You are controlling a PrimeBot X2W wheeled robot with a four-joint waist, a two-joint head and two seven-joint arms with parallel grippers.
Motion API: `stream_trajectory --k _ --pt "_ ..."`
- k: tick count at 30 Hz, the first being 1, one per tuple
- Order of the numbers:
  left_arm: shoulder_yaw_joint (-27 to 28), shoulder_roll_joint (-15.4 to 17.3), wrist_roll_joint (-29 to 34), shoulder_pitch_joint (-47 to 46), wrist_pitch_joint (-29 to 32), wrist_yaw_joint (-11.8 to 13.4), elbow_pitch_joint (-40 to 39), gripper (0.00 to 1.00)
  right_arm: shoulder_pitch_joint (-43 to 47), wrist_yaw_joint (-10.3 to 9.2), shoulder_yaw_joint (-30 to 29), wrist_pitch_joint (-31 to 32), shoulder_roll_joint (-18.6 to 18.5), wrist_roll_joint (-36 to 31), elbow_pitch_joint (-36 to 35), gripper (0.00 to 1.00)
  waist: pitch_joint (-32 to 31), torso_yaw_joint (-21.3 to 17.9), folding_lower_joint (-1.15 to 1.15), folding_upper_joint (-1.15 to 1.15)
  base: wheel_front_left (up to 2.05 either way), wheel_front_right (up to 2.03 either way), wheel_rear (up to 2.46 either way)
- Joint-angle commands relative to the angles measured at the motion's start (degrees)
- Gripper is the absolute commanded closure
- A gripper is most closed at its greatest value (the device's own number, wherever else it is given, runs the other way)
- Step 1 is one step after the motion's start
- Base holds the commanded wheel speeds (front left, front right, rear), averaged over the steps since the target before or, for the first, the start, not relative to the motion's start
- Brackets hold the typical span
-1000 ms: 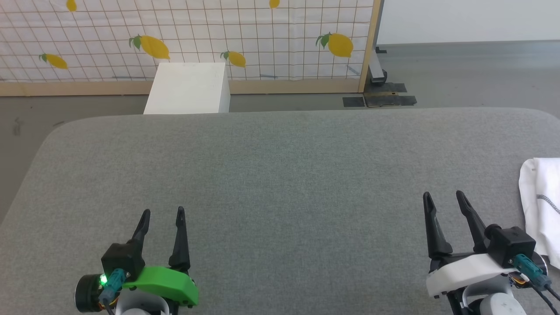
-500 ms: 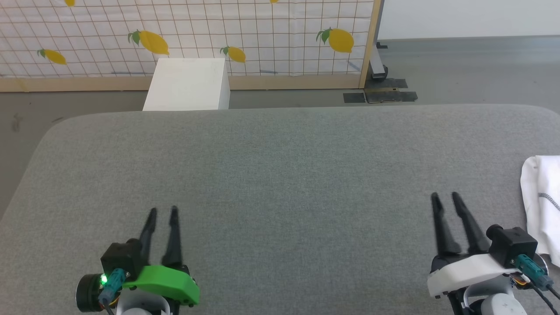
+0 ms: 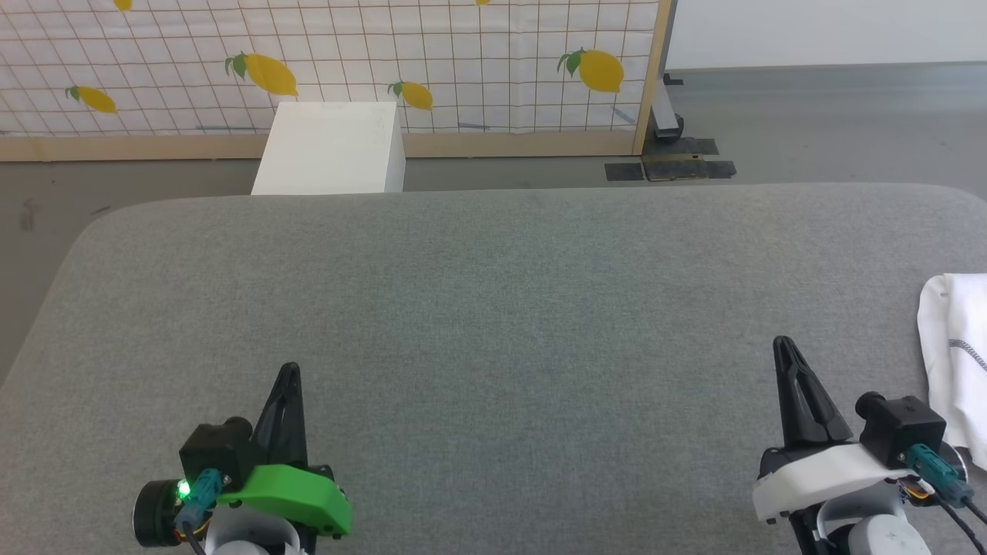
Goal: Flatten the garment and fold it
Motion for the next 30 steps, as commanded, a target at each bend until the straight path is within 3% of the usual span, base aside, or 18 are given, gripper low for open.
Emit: stream_trajectory --k 1,30 --pt "0.33 -0.24 0.68 0.16 0.35 -0.06 -0.46 1.00 0.31 -0.01 0.15 0.48 0.02 -0.55 -0.55 1.00 0.00 -0.01 0.00 0.06 0.00 0.00 0.00" --pt "1.34 -0.98 3.70 0.51 3.74 -0.20 -2.88 1.00 0.98 -0.03 0.60 3.94 0.04 -2.71 -3.64 1.00 0.14 -0.14 0.00 0.19 0.00 0.00 0.00"
